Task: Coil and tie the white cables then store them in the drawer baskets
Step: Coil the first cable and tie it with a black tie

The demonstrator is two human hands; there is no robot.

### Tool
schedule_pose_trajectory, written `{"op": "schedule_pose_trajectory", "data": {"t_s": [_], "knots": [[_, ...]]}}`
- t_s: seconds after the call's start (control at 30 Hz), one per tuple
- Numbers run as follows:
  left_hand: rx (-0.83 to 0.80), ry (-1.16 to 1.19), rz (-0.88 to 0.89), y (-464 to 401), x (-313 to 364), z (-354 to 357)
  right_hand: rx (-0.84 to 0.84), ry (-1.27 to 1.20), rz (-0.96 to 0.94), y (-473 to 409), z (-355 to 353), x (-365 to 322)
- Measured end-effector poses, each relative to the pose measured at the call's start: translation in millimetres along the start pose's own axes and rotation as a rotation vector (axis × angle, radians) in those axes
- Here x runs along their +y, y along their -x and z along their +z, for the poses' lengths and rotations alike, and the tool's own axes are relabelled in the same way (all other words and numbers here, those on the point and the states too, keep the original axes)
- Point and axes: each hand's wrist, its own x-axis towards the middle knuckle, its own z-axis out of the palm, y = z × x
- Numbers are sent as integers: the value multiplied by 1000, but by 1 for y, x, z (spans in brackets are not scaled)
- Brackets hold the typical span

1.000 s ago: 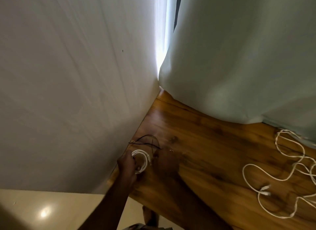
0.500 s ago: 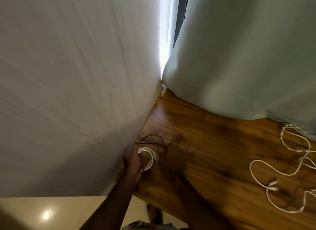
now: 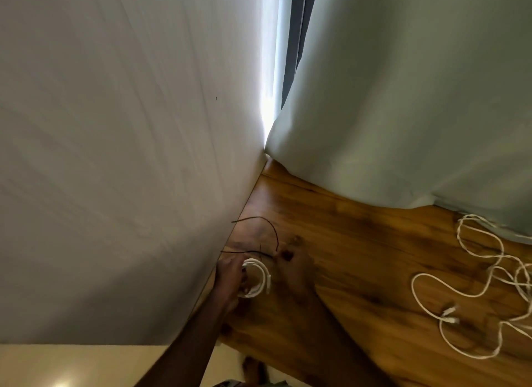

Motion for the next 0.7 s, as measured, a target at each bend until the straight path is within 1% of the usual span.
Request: {"op": "schedule_pose_trajectory", "data": {"t_s": [0.07,0.2,0.23,0.3,0.5,0.6,0.7], "knots": [[-104,-65,45,3,4,8,-23,-131,17,-5,-13,0],[-379,-167,141,13,15,30,-89,-387,31,-4,-43,2],[-420,-193,161,17,19,38,-108,-430,29,-3,-52,2],[-475,-203,177,24,25,55,-120,-433,-7,-2,-68,5],[-538,-97,144,35,25,99,-96,-339,-7,-5,-113,29],[-493,-100,160,38,23,120,-76,-300,-28,-1,-138,42],[-475,-126,182,49,22,145,-69,-334,-14,5,-165,58]]}}
